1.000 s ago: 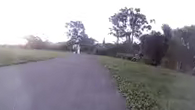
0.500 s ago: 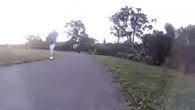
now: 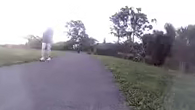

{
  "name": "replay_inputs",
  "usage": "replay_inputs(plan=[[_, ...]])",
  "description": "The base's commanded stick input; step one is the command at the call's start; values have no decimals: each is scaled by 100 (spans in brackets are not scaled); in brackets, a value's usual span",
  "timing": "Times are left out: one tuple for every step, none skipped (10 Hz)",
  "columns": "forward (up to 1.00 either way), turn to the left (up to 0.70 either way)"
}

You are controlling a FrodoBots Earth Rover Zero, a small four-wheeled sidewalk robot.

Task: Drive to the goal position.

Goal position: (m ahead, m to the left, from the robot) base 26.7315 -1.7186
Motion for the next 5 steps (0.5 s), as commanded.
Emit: replay_inputs(plan=[[4, 43], [23, 36], [42, 28], [52, 23], [61, 19]])
